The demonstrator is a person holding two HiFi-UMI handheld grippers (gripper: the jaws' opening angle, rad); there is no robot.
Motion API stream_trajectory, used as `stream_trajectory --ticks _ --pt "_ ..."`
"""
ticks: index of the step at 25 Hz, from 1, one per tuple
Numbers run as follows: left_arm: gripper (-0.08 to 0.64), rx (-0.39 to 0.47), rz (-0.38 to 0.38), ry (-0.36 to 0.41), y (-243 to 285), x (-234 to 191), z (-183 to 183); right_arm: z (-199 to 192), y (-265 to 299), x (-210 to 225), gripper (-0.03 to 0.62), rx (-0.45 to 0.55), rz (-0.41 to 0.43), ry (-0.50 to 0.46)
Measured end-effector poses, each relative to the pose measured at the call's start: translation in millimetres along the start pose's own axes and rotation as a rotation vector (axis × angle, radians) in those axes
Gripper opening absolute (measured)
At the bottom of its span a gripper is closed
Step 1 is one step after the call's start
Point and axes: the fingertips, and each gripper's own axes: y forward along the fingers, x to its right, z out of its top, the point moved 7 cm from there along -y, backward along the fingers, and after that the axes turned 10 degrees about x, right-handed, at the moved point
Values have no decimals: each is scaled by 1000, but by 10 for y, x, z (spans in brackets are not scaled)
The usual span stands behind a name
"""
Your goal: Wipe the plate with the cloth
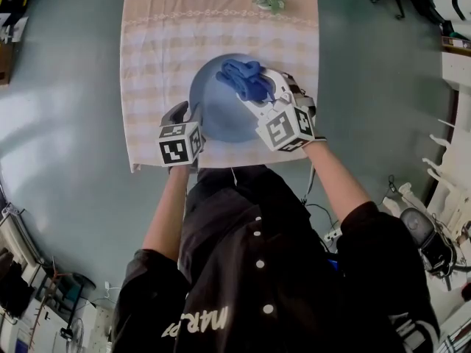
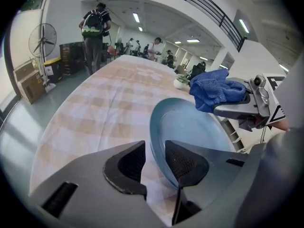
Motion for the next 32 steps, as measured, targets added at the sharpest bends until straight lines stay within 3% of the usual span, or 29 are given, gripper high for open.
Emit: stream_trajectory --ticks 8,18,32 --pt "86 -70 7 0 33 23 -5 -52 171 -134 238 -64 61 -134" --pt "63 -99 41 -7 54 9 -1 -56 478 -116 238 -105 110 -127" --pt "63 -96 25 6 46 10 5 -58 795 -143 237 -141 159 -70"
